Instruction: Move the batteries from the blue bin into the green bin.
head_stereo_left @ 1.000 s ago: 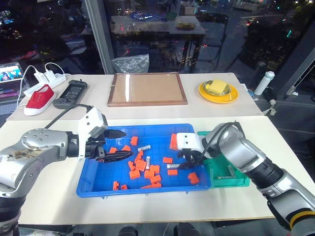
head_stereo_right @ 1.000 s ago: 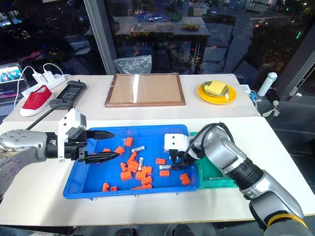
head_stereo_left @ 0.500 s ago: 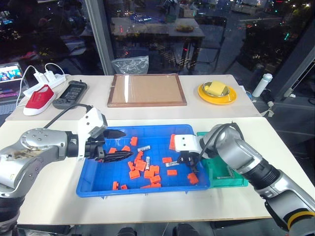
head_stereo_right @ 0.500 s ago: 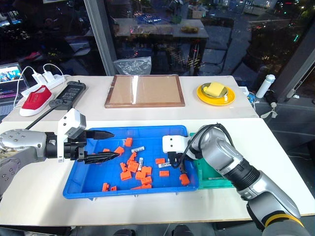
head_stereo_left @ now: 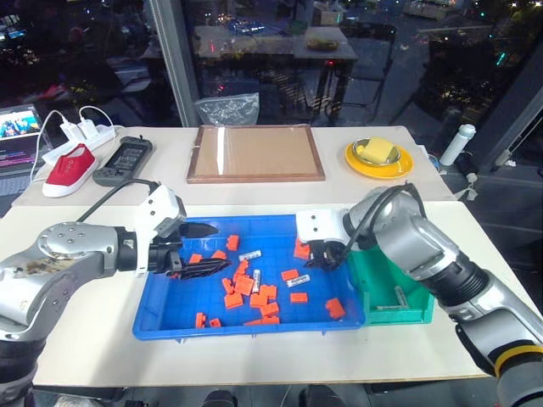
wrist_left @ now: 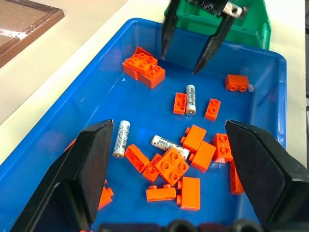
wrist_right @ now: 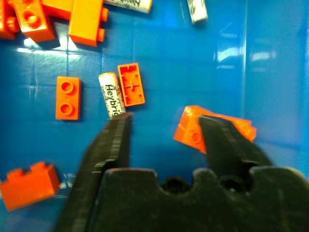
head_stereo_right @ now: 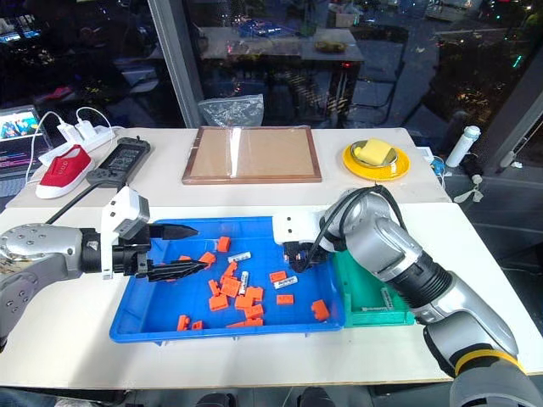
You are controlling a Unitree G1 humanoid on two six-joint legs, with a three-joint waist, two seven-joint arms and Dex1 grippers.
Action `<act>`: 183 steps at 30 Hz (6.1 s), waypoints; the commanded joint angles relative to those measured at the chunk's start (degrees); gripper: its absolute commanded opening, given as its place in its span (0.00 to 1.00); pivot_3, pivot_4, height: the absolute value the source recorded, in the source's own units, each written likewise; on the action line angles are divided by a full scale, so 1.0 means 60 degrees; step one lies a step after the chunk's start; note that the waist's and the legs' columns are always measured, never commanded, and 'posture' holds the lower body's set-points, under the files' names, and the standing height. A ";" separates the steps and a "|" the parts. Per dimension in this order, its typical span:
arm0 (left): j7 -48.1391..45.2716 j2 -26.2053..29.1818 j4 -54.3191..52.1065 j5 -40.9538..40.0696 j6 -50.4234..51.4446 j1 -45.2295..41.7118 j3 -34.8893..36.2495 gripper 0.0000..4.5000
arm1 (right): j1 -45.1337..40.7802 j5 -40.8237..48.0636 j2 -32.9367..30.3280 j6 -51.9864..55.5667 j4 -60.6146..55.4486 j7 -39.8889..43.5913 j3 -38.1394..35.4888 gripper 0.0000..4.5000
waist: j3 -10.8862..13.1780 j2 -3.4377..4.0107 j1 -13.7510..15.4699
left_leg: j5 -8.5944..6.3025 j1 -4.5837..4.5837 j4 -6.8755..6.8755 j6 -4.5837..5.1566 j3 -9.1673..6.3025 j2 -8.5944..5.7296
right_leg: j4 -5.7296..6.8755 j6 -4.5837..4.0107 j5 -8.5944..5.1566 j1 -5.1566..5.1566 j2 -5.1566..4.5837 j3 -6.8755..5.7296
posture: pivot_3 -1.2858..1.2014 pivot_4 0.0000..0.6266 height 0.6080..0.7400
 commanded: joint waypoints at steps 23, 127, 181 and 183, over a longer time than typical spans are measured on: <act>0.0588 -0.0124 -0.0589 0.0049 -0.0269 0.0598 0.0517 0.88 | -0.0106 -0.1044 0.1089 -0.0027 0.1887 0.0389 0.1611 0.79 | -0.0001 0.0000 -0.0019 | 0.0000 0.0025 0.0002 0.0000 0.0000 0.0000 | 0.0007 -0.0001 0.0001 0.0015 0.0001 -0.0001 | 0.52 0.24 1.00; -0.3116 0.1080 0.2188 0.1046 -0.3054 0.2497 0.3047 0.88 | 0.2096 0.2199 -0.3509 0.2757 0.0630 0.0029 -0.2934 0.28 | 0.0057 0.0072 -0.0128 | -0.0008 0.0016 -0.0027 0.0005 0.0031 0.0002 | -0.0007 -0.0009 -0.0007 -0.0006 -0.0009 0.0010 | 0.52 0.24 1.00; -0.2955 -0.2125 0.3871 0.1012 -0.6359 0.4919 0.4422 0.88 | -0.1787 0.0810 0.4620 -0.2279 0.7109 -0.2405 -0.0145 0.86 | 0.0040 0.0042 -0.0296 | -0.0009 0.0045 -0.0039 0.0007 0.0009 0.0017 | 0.0031 -0.0022 0.0001 -0.0006 -0.0010 -0.0033 | 0.52 0.24 1.00; -0.2913 -0.2138 0.3829 0.1042 -0.6381 0.4931 0.4398 0.88 | -0.1985 0.0713 0.4894 -0.2546 0.7732 -0.2452 -0.0268 0.86 | 0.0041 0.0043 -0.0278 | -0.0009 0.0047 -0.0043 0.0007 0.0010 0.0017 | 0.0033 -0.0024 0.0002 -0.0007 -0.0010 -0.0033 | 0.52 0.24 1.00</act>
